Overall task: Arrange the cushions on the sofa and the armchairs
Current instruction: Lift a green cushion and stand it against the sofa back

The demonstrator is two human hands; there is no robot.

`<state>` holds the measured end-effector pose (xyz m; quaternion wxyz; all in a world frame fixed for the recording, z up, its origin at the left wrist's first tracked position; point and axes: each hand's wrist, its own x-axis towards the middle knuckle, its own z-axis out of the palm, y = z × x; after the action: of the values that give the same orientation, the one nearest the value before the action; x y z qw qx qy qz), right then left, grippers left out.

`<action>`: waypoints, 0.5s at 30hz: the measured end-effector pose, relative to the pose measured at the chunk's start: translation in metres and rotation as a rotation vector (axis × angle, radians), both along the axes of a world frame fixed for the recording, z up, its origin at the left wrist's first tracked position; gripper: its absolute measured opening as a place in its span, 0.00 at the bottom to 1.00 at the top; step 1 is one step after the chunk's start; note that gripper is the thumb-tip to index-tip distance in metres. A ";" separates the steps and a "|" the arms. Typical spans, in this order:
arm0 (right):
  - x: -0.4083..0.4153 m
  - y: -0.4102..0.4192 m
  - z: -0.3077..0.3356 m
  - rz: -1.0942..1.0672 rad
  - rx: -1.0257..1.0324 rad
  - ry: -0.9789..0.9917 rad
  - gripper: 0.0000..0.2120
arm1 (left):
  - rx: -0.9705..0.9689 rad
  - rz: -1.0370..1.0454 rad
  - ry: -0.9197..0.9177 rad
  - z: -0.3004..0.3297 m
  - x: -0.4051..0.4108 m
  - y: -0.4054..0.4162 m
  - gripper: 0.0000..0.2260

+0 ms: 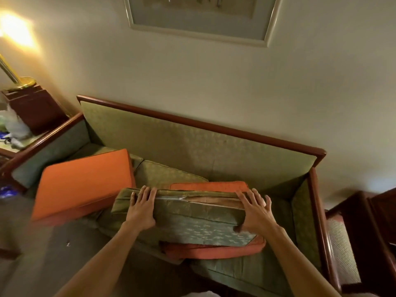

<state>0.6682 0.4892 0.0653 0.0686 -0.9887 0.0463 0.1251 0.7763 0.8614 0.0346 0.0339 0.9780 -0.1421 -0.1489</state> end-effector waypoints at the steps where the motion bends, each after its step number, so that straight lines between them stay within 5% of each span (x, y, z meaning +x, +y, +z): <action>1: 0.000 -0.015 -0.004 -0.012 0.022 0.028 0.65 | 0.020 -0.008 0.005 0.004 0.004 -0.009 0.51; 6: 0.008 -0.062 -0.015 -0.002 0.212 0.082 0.71 | 0.168 -0.010 0.106 0.043 0.017 -0.084 0.62; 10: 0.017 -0.080 -0.023 0.009 0.358 0.078 0.70 | 0.021 -0.328 -0.017 0.046 -0.030 -0.211 0.67; 12: 0.016 -0.085 -0.027 0.052 0.401 0.048 0.66 | -0.034 -0.466 -0.064 0.025 -0.061 -0.278 0.65; 15: 0.008 -0.097 -0.036 0.060 0.366 0.040 0.60 | -0.066 -0.386 -0.139 0.004 -0.079 -0.335 0.56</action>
<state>0.6766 0.3924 0.0290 0.2429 -0.9579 -0.0056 0.1529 0.6972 0.5267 0.0383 0.0268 0.9389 -0.3335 -0.0801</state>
